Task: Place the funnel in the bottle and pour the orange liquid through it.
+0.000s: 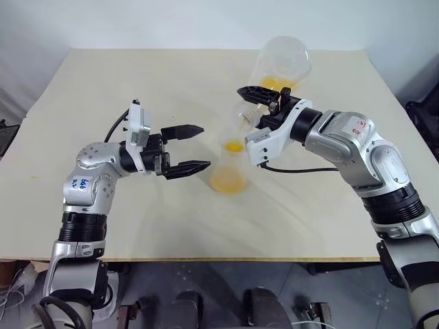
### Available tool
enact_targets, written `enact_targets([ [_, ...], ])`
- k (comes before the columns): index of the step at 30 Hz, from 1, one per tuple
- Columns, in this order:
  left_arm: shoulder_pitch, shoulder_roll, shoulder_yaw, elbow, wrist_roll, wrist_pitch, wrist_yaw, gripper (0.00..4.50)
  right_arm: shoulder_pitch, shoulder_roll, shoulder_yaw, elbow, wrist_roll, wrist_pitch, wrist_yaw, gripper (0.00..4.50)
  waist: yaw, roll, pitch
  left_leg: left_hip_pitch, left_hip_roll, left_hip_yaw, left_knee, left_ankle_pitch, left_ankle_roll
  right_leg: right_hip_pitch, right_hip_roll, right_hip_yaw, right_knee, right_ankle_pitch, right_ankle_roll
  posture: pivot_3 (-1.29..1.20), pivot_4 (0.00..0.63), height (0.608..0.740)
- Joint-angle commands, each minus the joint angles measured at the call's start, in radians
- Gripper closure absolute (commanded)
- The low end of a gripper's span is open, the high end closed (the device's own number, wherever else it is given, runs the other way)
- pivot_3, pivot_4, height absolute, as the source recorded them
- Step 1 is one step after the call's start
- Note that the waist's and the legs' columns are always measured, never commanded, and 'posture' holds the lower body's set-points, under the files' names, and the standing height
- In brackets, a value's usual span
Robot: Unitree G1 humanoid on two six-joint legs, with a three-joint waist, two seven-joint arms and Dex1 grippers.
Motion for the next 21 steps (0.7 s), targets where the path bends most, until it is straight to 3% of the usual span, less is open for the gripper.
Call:
enact_targets([
  [1, -0.017, 0.009, 0.007, -0.019, 0.0, -0.018, -0.003, 0.0, -0.018, -0.019, -0.04, -0.022, 0.014, -0.012, -0.021, 2.01, 0.0, 0.0, 0.0, 0.0, 0.0, 0.0, 0.0, 0.0, 0.0, 0.0, 0.0, 0.0, 0.0, 0.0, 0.0, 0.0, 0.15, 0.74],
  [21, -0.024, 0.011, 0.006, -0.01, 0.004, -0.022, -0.007, 0.0, -0.023, -0.021, -0.04, -0.016, 0.011, -0.022, -0.023, 2.01, 0.0, 0.0, 0.0, 0.0, 0.0, 0.0, 0.0, 0.0, 0.0, 0.0, 0.0, 0.0, 0.0, 0.0, 0.0, 0.0, 0.15, 0.74],
])
